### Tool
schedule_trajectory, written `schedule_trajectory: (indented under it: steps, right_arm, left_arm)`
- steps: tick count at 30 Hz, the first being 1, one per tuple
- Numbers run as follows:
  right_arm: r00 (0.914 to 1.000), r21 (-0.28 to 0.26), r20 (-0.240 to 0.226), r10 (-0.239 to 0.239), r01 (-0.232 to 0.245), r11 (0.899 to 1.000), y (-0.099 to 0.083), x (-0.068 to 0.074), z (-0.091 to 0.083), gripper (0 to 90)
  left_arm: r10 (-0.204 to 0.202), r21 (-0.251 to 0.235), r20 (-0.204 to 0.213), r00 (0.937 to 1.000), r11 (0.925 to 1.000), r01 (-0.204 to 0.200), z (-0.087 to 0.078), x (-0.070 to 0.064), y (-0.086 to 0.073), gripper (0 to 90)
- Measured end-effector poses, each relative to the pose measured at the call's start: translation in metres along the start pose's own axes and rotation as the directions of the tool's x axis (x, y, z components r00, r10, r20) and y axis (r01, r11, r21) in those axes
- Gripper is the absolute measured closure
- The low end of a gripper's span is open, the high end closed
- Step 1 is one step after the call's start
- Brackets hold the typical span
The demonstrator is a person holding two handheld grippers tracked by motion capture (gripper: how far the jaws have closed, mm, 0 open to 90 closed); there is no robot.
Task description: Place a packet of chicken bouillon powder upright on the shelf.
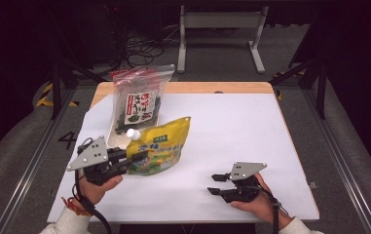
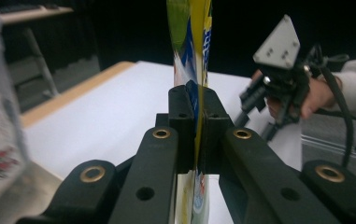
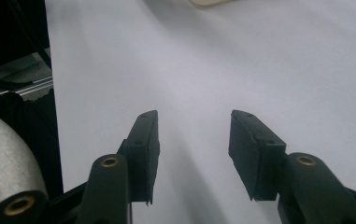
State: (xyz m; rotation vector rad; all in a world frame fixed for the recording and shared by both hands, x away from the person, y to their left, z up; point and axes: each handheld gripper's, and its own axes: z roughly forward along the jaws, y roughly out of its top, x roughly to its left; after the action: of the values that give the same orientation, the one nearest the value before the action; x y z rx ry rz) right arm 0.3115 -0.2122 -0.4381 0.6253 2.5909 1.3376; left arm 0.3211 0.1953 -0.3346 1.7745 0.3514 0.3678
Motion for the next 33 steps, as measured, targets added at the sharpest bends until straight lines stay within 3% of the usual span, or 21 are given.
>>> schedule_trajectory:
  steps: [1, 4, 9, 11, 17, 22, 27, 28, 33]
  right_arm:
    - [1.0000, 0.000, 0.000, 0.000, 0.000, 1.000, 0.000, 0.000, 0.000, 51.8]
    - [1.0000, 0.004, 0.005, 0.004, -0.004, 1.000, -0.001, -0.001, 0.001, 50.6]
    - [0.9998, 0.001, 0.012, 0.018, -0.018, 1.000, -0.002, -0.003, 0.002, 50.2]
    - [0.9996, 0.005, 0.012, 0.025, -0.025, 1.000, -0.003, -0.003, 0.003, 49.7]
    - [0.9997, 0.027, 0.018, 0.017, -0.018, 0.999, -0.004, -0.001, 0.006, 47.9]
    - [0.9995, 0.049, 0.031, 0.002, -0.003, 0.999, -0.005, 0.001, 0.008, 45.2]
    - [0.9994, 0.061, 0.031, -0.013, 0.011, 0.998, -0.005, 0.003, 0.010, 44.6]
    - [0.9995, 0.061, 0.030, -0.009, 0.007, 0.998, -0.005, 0.003, 0.010, 44.5]
    - [0.9993, 0.061, 0.036, -0.014, 0.012, 0.998, -0.004, 0.003, 0.010, 44.0]
  left_arm:
    - [0.000, 0.000, 0.000, 1.0000, 1.0000, 0.000, 0.000, 0.000, 0.000, 86.5]
    - [0.016, -0.018, -0.043, 0.9990, 0.9997, -0.016, -0.006, 0.017, 0.003, 86.6]
    - [0.039, -0.032, -0.074, 0.9965, 0.9986, -0.041, -0.009, 0.039, 0.003, 86.6]
    - [0.049, -0.024, -0.099, 0.9939, 0.9984, -0.051, -0.008, 0.045, 0.002, 86.6]
    - [0.056, 0.022, -0.107, 0.9927, 0.9983, -0.054, -0.005, 0.059, -0.005, 86.6]
    - [0.042, 0.048, -0.132, 0.9903, 0.9982, -0.036, -0.005, 0.068, -0.015, 86.6]
    - [0.002, 0.049, -0.105, 0.9944, 0.9988, 0.003, -0.003, 0.079, -0.027, 86.5]
    - [-0.023, 0.043, -0.091, 0.9956, 0.9987, 0.027, -0.001, 0.080, -0.032, 86.5]
    - [-0.059, 0.064, -0.105, 0.9927, 0.9957, 0.066, 0.008, 0.090, -0.047, 86.4]
